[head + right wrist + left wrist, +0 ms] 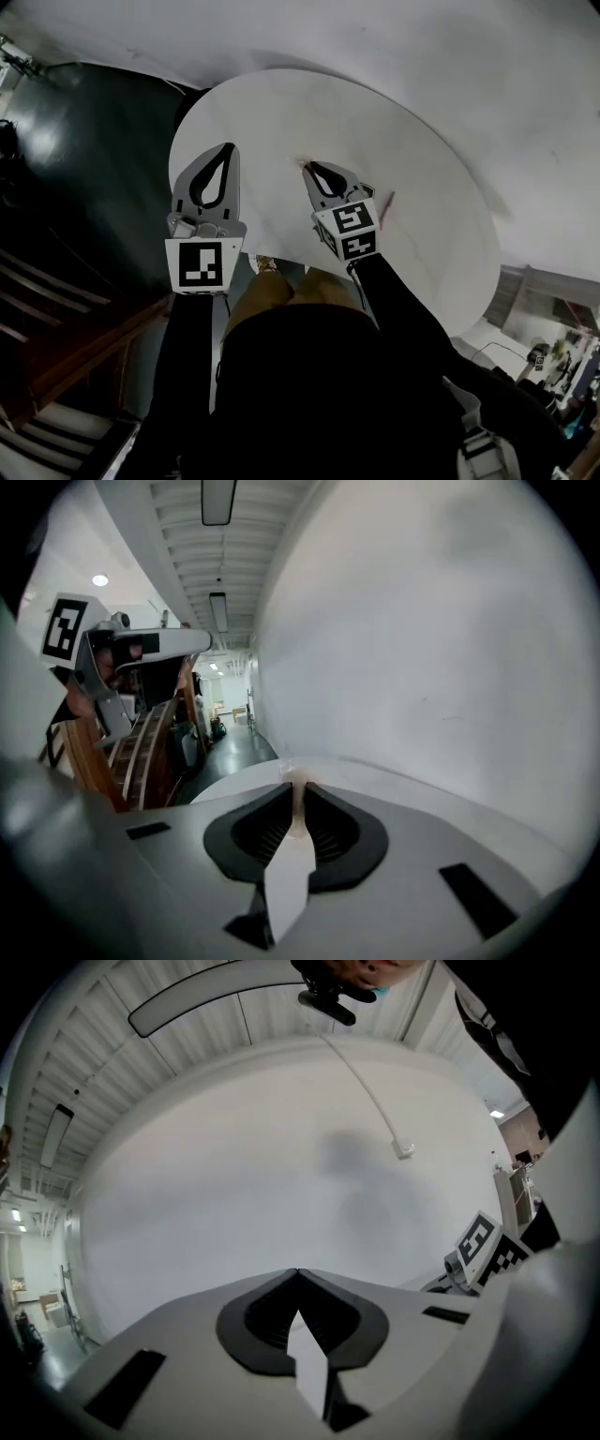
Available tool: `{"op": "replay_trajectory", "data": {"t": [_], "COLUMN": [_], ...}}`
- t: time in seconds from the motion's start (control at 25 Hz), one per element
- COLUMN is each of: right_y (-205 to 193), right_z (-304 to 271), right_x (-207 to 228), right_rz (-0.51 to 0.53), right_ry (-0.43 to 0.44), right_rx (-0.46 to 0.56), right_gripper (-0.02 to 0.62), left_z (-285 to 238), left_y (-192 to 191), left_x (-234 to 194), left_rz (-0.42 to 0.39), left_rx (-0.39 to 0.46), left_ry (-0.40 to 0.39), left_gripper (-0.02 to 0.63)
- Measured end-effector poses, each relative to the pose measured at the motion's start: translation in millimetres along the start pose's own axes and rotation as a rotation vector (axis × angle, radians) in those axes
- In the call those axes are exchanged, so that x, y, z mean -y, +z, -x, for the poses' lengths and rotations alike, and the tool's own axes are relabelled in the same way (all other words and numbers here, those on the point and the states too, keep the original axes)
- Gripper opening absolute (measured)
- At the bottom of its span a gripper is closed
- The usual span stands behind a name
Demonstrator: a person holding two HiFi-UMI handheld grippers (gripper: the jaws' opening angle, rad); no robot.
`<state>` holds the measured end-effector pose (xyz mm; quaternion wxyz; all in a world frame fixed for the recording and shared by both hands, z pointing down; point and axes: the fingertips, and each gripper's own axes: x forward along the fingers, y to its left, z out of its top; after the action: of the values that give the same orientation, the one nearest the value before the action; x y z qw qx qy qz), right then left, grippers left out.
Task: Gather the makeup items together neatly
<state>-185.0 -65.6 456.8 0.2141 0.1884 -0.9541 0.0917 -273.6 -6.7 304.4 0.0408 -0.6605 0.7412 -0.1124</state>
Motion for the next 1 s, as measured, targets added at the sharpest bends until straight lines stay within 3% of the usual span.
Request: {"op": "replay_trajectory", "data": {"t": [0.2, 0.4, 0.72, 1.0], "right_y": [-7.0, -16.8, -57.4, -87.7], "right_z": [53.6, 111.6, 185.5, 233.9], "right_x": [63.1, 90.9, 167.2, 206.9], "right_rz": [-0.047, -0.084, -0.185, -0.262], "right_ry": [-0.133, -0.26, -0.42, -0.533], "right_rx": [0.035, 0.057, 0.063, 0.068], "right_gripper": [0.061, 0.063, 0.063, 0.064], "left_z": [-34.5, -41.0, -84.7, -106.5], "left_y": [17.5, 36.3, 39.2, 41.0], "left_x": [62.1, 116.6, 217.7, 276.2], "left_rz": [-0.007, 0.014, 0.002, 0.008], "left_rx": [0.042, 0.09, 0.097, 0.08], "left_ry": [-0.107, -0.232, -0.388, -0.487], "left_gripper": [0.015, 0.015, 0.015, 0.015]}}
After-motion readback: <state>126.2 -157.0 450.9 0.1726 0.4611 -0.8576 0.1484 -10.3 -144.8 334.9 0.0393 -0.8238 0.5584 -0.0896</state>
